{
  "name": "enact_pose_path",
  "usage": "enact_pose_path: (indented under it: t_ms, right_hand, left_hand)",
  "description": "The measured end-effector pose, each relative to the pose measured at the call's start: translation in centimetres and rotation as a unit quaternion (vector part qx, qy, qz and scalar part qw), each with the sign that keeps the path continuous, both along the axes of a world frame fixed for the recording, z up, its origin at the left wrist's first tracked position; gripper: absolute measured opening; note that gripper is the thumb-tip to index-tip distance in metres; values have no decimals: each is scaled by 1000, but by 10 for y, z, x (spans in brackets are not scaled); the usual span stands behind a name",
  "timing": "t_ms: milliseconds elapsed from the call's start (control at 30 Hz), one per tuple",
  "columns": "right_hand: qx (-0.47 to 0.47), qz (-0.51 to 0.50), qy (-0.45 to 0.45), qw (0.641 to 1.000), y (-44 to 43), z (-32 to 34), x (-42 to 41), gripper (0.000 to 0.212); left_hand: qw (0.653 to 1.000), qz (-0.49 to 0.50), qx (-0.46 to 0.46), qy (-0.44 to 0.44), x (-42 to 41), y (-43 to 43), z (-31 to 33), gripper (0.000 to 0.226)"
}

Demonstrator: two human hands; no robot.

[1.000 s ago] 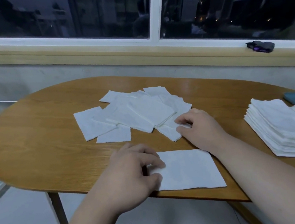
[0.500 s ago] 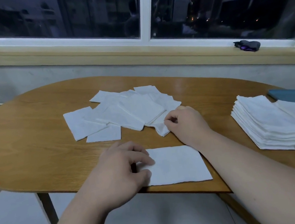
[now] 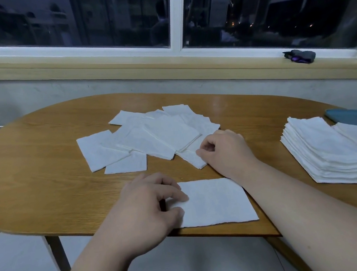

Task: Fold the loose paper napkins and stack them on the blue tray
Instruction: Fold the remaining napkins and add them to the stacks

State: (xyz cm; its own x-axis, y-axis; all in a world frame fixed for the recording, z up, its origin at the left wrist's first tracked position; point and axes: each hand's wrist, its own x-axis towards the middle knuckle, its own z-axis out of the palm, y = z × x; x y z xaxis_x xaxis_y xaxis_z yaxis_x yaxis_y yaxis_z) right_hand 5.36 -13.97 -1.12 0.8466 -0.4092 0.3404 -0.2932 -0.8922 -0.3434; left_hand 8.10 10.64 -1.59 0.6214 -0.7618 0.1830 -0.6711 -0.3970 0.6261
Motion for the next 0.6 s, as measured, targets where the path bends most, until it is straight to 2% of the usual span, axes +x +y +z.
enact_pose_path:
  t_ms: [167, 333, 600]
  right_hand:
    - [-60, 0, 16, 998, 2, 0, 4, 23]
    - [-76, -1, 23, 997, 1, 0, 3, 25]
    - [-10, 1, -3, 1000, 0, 3, 1, 23]
  left_hand:
    - [1000, 1, 0, -1, -1, 0, 0, 28]
    - [1000, -1, 2, -2, -1, 0, 1, 27]
    - [1000, 0, 8, -2, -1, 0, 2, 25]
